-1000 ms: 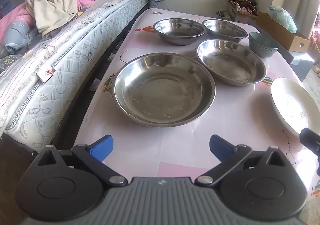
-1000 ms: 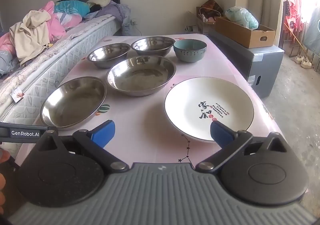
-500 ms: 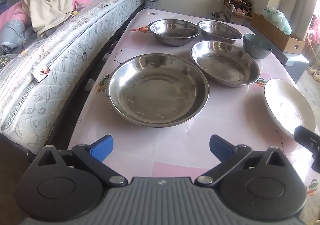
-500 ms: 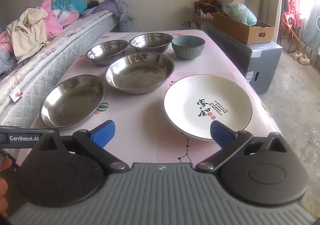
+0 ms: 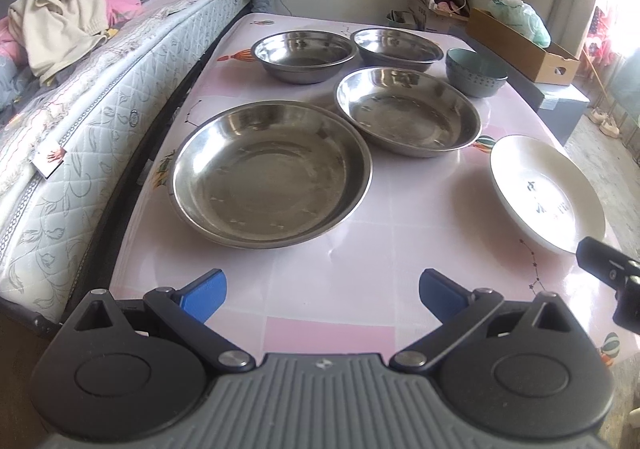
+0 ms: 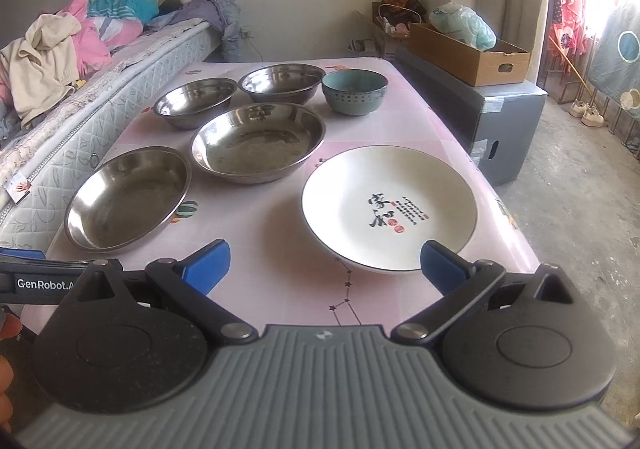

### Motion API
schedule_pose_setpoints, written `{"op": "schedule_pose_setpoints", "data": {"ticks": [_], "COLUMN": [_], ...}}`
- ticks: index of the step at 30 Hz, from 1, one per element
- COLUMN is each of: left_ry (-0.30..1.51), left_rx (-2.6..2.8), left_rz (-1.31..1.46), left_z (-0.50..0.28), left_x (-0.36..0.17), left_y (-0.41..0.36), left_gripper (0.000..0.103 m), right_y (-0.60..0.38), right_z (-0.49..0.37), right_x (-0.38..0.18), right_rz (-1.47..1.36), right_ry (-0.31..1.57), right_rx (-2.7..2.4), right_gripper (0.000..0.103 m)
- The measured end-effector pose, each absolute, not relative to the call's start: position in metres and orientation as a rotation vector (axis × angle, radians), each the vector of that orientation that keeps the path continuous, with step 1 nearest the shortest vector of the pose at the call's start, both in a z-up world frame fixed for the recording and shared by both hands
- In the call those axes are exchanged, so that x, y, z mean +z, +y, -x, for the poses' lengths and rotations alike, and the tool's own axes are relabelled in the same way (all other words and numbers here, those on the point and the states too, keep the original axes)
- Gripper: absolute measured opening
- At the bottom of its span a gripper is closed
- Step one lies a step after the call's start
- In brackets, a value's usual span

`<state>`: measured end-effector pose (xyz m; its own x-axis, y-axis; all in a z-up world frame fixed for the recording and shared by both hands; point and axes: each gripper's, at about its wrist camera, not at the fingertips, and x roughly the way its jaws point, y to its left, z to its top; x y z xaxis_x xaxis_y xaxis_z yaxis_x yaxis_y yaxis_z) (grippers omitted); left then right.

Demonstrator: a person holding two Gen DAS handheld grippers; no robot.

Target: Organize plates and bowls

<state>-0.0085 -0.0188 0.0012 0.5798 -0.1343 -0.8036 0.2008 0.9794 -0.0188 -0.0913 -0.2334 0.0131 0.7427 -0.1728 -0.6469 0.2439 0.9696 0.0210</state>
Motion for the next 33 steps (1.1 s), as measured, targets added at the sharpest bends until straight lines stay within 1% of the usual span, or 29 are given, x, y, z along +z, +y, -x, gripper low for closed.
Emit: {"op": "schedule_pose_setpoints", "data": {"ticks": [33], "left_ry": [0.939], "left_rx": [-0.210], "left_rz": [-0.075], "left_z": [0.0107], "left_x": [0.0015], "left_y": [-0.0225], "left_gripper": [0.103], "right_y": [-0.2423], "right_z": [0.0944], "right_x": [0.0134], "right_rz": [-0.117], "right_ry": [0.718], "right_rx": [-0.255], "right_gripper": [0.102]}}
